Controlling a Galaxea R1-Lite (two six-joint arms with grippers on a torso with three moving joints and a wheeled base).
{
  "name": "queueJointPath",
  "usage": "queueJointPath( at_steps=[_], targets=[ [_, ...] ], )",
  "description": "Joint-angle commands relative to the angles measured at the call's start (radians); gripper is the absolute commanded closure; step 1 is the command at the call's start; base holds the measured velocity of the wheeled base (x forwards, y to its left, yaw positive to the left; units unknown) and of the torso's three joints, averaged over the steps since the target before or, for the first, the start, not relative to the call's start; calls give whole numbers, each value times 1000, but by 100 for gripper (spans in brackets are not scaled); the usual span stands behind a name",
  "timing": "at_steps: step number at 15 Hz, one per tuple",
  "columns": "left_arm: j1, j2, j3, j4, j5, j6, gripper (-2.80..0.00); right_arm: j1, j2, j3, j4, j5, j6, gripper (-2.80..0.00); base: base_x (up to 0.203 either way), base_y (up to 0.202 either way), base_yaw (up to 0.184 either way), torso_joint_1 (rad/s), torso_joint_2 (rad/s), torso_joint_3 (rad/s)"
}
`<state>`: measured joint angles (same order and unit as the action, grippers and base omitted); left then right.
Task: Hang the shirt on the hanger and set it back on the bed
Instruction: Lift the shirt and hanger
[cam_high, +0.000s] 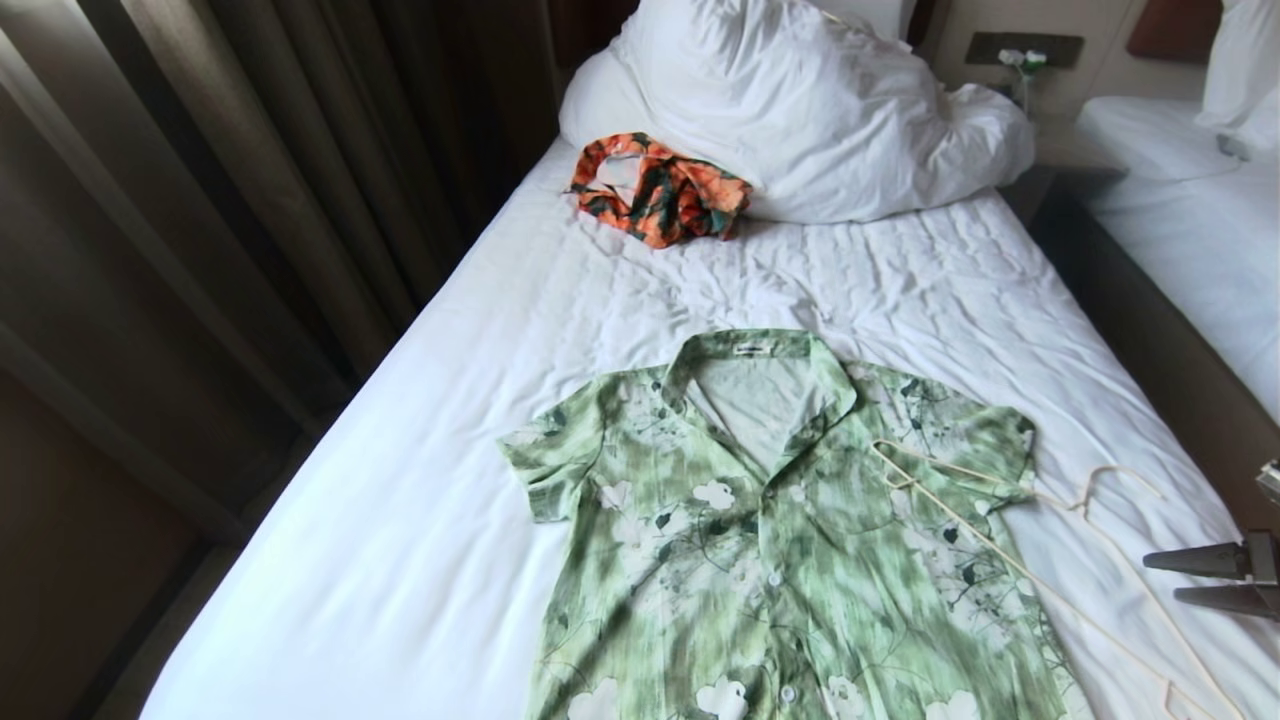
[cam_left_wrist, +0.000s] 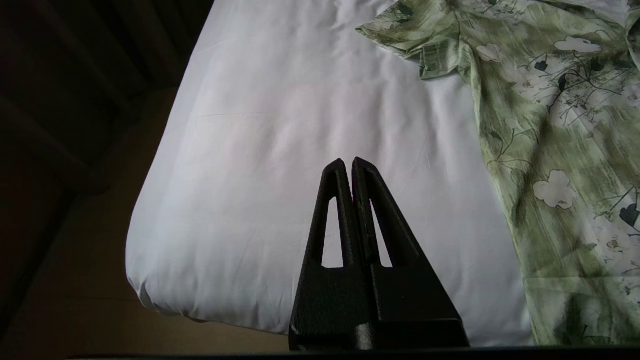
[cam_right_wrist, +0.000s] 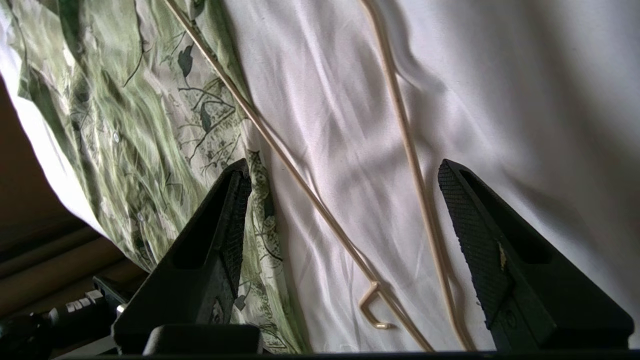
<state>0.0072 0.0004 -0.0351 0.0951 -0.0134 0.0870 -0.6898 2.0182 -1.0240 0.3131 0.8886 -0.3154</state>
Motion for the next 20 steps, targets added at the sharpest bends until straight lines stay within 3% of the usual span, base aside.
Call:
queueJointPath(
  at_steps=[1,6,10,15,20],
  targets=[
    [0,0,0,1,0,0,0,-1,36,4,1,34,-35,-280,0,0,0,0,0,0],
    [0,0,0,0,0,0,0,4,102,-4,-6,64,-136,-280,0,0,0,0,0,0],
    [0,0,0,0,0,0,0,27,119,-3,-18,142,-141,-280,0,0,0,0,0,0],
    [0,0,0,0,0,0,0,101,170,43,-206,148,-132,-280,0,0,0,0,0,0],
    [0,0,0,0,0,0,0,135,167,62,-255,148,-128,-280,0,0,0,0,0,0]
  ],
)
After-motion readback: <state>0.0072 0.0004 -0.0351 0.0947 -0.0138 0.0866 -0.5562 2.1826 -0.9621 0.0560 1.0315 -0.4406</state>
